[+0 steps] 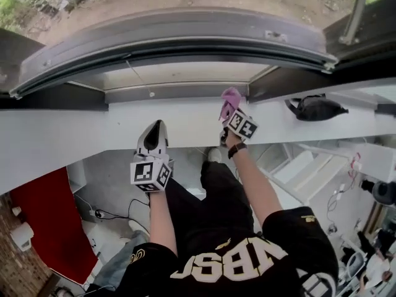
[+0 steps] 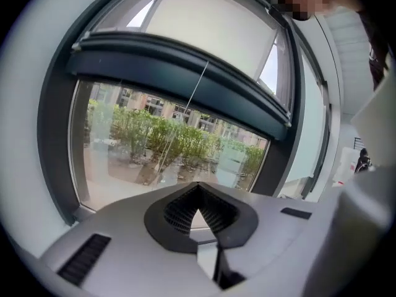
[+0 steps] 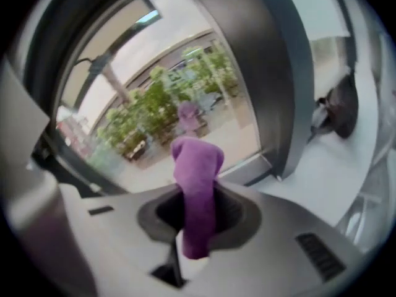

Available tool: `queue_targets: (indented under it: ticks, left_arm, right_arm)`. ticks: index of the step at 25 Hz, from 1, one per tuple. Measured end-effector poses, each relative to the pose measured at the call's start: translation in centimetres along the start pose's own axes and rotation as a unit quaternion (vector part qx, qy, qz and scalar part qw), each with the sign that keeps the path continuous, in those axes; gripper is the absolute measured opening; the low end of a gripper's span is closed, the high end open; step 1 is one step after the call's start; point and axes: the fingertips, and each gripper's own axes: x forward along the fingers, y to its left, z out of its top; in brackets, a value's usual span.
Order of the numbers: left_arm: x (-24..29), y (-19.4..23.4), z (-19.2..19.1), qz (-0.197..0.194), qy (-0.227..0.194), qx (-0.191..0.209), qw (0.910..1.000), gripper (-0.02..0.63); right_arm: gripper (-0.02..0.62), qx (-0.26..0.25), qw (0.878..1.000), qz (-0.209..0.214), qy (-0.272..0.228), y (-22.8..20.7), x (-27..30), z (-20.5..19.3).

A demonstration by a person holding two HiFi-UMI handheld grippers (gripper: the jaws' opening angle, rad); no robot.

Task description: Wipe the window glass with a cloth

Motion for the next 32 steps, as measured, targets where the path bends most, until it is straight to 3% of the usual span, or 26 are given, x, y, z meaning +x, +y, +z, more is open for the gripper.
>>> queue_targets:
  ticks: [3,6,8,11,14,18,21,26,32]
  left_arm:
    - [-3.0,-3.1,3.8,-0.003,-0.005,0.03,0.9995,0.018]
    - [-4.3,-5.0,8.3,-0.028,-0.025,0.01,0.9993,0.018]
    - [-4.9,-6.2,12.3,-0.054,-0.054,0.017,0.9969,0.018]
    - [-6.0,-8.5,17.7,-0.094,-0.093,0.068,0.9889,0.018]
    - [-7.0,-9.8,21.7,-0.104,-0.117,0.117,0.9807,0.018]
    - [-8.3,-10.1,23.8,-0.113,-0.147,0.135,0.9733,0.018]
    - [-9.1,-10.4,24.1,-0.121,-0.153,0.133,0.9716,0.018]
    - [-10.4,-10.9,24.7,-0.153,-0.158,0.125,0.9675,0.018]
    - [-9.4,-12.0,25.7,-0.151,-0.151,0.119,0.9696,0.018]
  right_arm:
    - [0.075,-0.15,0.986,0.068,0.001,8.0,-8.4,-0.2]
    - [0.075,-0.239,0.96,0.133,-0.061,16.3,-17.3,3.2]
    - [0.075,-0.267,0.944,0.166,-0.103,20.9,-22.3,5.7]
    - [0.075,-0.282,0.922,0.191,-0.184,26.3,-28.9,9.4]
    - [0.075,-0.287,0.905,0.17,-0.264,30.4,-33.8,12.4]
    - [0.075,-0.293,0.883,0.161,-0.329,34.1,-37.6,14.4]
    - [0.075,-0.293,0.879,0.153,-0.343,35.0,-38.1,14.5]
    - [0.075,-0.285,0.885,0.143,-0.339,35.3,-37.9,13.2]
    - [0.076,-0.286,0.889,0.139,-0.331,34.5,-37.8,14.4]
